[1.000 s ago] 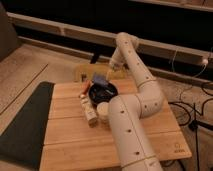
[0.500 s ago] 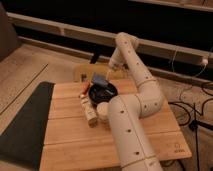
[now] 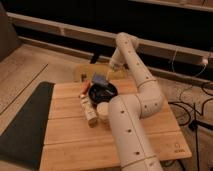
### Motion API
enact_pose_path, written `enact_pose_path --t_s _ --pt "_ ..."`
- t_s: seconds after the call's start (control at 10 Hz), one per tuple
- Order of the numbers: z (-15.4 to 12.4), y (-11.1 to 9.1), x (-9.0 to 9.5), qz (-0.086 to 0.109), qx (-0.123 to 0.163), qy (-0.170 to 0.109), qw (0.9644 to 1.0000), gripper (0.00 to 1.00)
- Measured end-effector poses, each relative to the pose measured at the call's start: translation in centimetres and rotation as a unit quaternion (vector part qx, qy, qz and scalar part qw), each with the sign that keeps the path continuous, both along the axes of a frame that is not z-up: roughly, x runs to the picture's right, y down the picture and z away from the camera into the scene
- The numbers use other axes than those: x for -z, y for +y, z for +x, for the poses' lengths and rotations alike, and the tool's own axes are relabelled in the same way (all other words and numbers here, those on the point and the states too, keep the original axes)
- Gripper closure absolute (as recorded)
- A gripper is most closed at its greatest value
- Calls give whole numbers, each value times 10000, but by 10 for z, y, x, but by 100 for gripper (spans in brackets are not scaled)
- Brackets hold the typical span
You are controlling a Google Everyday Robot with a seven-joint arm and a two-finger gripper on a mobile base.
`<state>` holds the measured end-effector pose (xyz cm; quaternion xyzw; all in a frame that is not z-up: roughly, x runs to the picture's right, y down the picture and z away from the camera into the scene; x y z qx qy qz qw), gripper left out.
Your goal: Place the white sponge in the ceramic bowl
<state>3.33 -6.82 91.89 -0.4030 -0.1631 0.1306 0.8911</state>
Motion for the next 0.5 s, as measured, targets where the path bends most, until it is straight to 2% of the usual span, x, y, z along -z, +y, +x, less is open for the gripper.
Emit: enact_pose_path --t_s 0.5 --pt "1 0 -2 13 73 81 9999 100"
